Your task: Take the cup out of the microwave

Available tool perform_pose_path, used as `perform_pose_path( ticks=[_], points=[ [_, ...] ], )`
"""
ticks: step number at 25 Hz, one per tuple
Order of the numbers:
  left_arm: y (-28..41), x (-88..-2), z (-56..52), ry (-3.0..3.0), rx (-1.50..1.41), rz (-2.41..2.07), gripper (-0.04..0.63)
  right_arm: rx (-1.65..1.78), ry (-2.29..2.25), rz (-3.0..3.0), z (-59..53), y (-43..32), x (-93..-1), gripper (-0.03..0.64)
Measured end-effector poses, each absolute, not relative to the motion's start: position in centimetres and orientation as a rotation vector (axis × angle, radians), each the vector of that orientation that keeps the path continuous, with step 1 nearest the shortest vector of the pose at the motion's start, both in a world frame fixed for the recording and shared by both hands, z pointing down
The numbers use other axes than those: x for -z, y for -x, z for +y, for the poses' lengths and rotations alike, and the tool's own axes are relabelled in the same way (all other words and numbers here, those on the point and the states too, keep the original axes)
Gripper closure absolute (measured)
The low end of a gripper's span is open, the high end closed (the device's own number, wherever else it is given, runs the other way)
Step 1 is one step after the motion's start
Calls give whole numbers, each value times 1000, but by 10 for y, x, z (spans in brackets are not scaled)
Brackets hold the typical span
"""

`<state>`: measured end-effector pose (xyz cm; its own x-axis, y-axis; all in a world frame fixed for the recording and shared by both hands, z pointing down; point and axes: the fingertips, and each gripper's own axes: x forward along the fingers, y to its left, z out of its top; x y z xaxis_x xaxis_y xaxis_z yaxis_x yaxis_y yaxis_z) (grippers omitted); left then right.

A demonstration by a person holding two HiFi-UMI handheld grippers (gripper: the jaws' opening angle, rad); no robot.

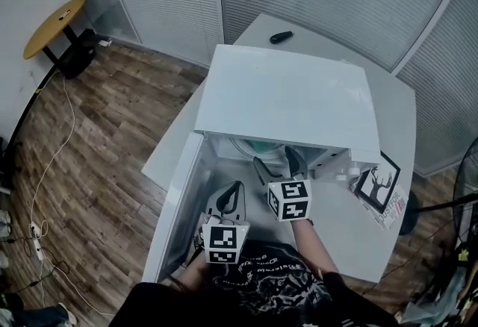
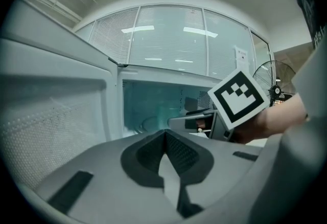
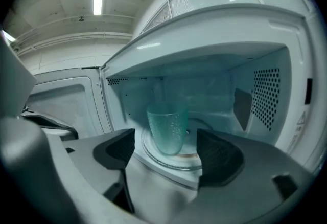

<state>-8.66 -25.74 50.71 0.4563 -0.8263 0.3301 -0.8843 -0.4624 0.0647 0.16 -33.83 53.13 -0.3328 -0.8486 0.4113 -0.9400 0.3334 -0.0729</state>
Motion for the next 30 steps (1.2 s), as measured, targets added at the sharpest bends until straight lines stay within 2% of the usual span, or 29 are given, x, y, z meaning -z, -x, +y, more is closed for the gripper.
perform_pose_path(
  ticks=[15,30],
  points=[
    [85,-511,-256,-2477,-384,-1450,591,-487,-1603,-2239,-377,7,-555,221],
    [88,-516,-260,-2468,-411,-1439,591,-468,-1601,-2228,-395,18,-565,222]
  ],
)
